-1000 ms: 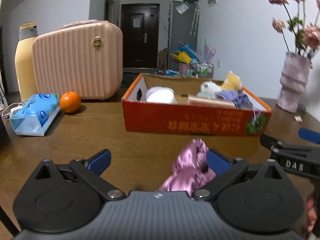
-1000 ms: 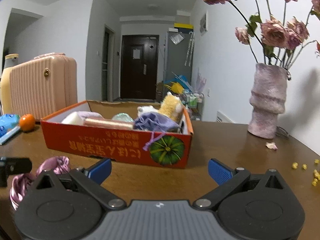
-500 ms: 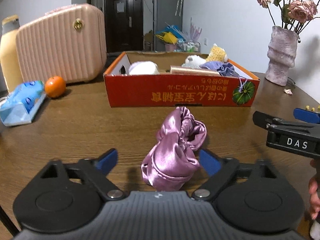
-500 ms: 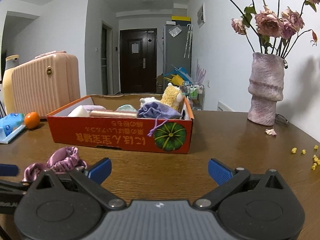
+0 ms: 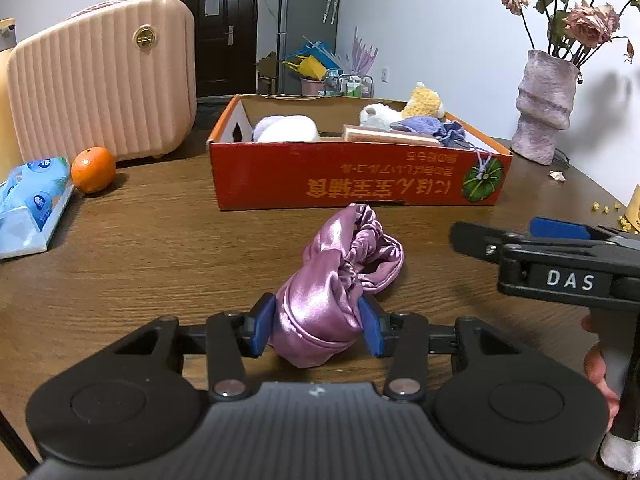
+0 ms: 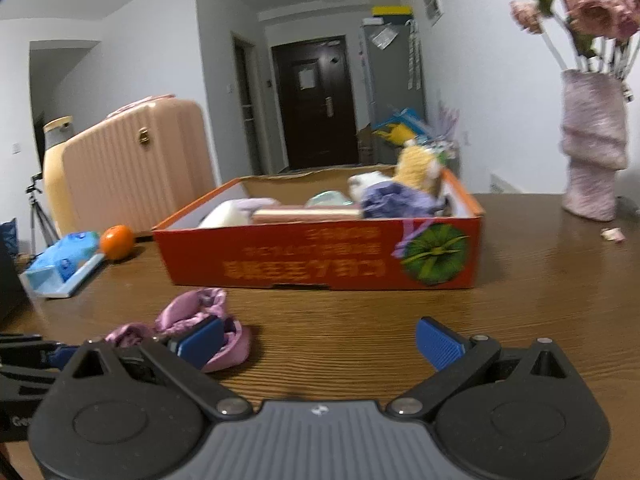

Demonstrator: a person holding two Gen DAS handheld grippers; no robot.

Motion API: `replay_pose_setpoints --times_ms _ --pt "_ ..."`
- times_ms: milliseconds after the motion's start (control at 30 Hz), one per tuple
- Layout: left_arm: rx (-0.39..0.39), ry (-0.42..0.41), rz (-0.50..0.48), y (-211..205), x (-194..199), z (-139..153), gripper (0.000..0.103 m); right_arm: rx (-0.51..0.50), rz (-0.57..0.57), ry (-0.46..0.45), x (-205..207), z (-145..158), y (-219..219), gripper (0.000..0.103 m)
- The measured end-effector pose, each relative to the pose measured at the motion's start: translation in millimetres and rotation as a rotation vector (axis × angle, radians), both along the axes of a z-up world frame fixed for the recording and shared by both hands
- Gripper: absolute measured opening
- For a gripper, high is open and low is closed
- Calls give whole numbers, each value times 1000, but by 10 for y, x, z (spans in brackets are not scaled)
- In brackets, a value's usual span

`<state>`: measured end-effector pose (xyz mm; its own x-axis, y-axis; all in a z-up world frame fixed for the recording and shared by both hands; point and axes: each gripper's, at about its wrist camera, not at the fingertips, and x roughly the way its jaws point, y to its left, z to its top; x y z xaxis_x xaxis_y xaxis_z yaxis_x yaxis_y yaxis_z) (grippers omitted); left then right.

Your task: Organize soft objects

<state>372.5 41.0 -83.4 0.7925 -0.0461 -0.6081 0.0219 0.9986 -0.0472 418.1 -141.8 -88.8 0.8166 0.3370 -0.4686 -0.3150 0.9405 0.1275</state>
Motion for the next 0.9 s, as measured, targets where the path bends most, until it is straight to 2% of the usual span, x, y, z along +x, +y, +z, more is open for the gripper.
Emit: replay_pose_setpoints --times_ms 200,300,367,400,467,500,567,733,900 --pt "-7 1 -13 180 58 -6 46 -3 73 58 178 -51 317 88" --pt "-5 2 -25 223 85 -13 46 -14 96 83 265 -78 438 76" --pt "1 3 -35 232 99 -21 46 -17 107 104 331 -111 488 62" --pt "5 3 -41 234 102 -24 46 -16 115 118 365 -124 509 59" --pt "12 3 -49 231 110 -29 46 -7 137 138 413 -144 533 40" --pt "15 4 -54 232 118 -32 46 -4 145 145 431 -155 547 35" --pt "19 3 -61 237 130 -37 46 -1 167 155 454 -173 575 14" --pt "26 0 -68 238 151 -42 44 -20 188 138 404 -171 618 7" --pt "36 -12 -62 228 142 -32 38 -13 184 100 340 -115 588 5"
